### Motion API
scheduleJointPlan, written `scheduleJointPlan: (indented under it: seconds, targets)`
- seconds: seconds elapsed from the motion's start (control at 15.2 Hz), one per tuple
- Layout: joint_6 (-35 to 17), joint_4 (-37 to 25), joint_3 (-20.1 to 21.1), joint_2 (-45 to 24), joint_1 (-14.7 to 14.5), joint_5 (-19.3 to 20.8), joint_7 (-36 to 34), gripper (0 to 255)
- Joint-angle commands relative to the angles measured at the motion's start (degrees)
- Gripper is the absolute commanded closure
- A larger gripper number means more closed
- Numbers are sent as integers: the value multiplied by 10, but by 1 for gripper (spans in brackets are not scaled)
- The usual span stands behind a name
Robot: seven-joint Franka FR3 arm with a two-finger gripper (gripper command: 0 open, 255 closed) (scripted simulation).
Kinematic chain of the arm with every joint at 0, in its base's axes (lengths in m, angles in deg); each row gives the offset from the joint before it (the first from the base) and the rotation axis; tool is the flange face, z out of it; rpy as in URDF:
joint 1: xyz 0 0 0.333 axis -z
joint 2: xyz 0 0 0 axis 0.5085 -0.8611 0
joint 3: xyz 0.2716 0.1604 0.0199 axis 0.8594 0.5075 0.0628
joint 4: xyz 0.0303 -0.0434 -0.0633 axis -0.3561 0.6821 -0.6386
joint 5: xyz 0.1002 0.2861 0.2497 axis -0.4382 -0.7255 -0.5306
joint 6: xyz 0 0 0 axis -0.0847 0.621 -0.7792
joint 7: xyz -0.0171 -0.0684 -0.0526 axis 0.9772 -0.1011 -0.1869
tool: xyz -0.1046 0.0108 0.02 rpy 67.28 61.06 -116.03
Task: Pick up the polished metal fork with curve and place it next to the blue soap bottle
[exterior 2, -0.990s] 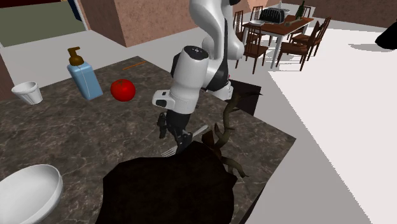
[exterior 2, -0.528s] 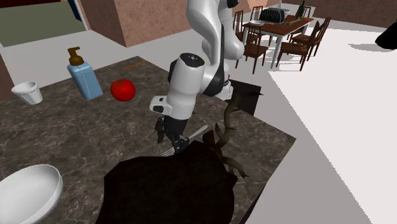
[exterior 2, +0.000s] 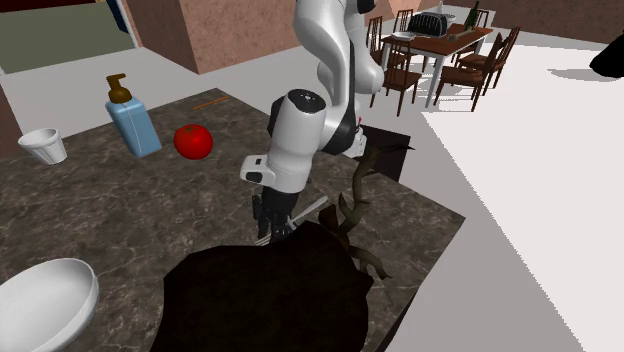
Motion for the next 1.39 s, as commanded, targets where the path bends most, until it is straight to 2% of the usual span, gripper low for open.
scheduleJointPlan:
  seconds: [0.0, 0.2, 1.32]
  targets:
    - [0, 3, 1, -7, -2, 0, -1, 255]
    - [0, 10, 1, 2, 3, -4, 6, 255]
    - [102, -33, 22, 70, 14, -66, 67, 255]
